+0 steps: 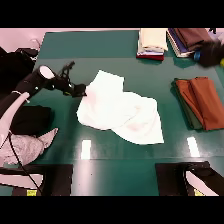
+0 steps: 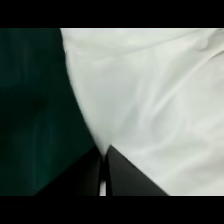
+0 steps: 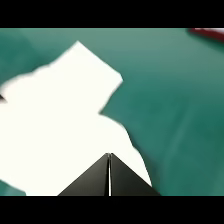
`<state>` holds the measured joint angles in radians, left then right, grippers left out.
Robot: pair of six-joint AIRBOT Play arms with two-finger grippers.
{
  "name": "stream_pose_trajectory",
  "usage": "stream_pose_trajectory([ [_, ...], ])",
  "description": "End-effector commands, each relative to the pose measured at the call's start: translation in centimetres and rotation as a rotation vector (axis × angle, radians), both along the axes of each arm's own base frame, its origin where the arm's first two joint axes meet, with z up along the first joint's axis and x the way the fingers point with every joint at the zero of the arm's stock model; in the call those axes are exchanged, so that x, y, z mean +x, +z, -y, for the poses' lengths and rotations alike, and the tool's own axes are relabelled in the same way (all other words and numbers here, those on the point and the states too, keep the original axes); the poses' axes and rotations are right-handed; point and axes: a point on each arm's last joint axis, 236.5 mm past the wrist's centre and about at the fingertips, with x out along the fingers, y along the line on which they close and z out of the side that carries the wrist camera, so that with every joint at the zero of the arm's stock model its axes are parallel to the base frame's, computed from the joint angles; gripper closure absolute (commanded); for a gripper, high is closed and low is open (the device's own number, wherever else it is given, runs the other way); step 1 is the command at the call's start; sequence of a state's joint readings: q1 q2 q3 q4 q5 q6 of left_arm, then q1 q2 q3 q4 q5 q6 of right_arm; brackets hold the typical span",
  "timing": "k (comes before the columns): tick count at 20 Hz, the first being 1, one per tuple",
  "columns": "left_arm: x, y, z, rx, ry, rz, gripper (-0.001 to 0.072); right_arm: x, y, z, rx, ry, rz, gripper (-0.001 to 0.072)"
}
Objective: Fold the shirts.
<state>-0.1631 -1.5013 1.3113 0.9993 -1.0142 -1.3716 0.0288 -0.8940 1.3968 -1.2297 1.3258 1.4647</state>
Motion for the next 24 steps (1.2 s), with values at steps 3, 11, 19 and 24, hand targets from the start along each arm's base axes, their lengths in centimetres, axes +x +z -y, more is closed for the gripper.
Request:
stream_pose_trajectory([
  [3, 2.3, 7.3, -0.6, 0.047, -0.036, 0.195, 0.0680, -6.7, -17.0, 6.3, -0.072, -0.209, -0.424, 0.0690],
  [11, 1.8, 6.7, -0.5, 0.049, -0.047, 0.169, 0.0679, -12.1, -31.2, -0.4, 0.365, -0.217, -0.810, 0.0202],
  [19, 1.2, 7.3, -0.5, 0.051, -0.066, 0.159, 0.0679, -8.6, -32.9, -6.2, 0.209, 0.003, -0.792, 0.0662],
  [24, 1.2, 22.6, -2.9, 0.127, -0.033, 0.535, 0.0680, -1.5, -19.6, -1.3, 0.064, 0.031, -0.429, 0.0691],
])
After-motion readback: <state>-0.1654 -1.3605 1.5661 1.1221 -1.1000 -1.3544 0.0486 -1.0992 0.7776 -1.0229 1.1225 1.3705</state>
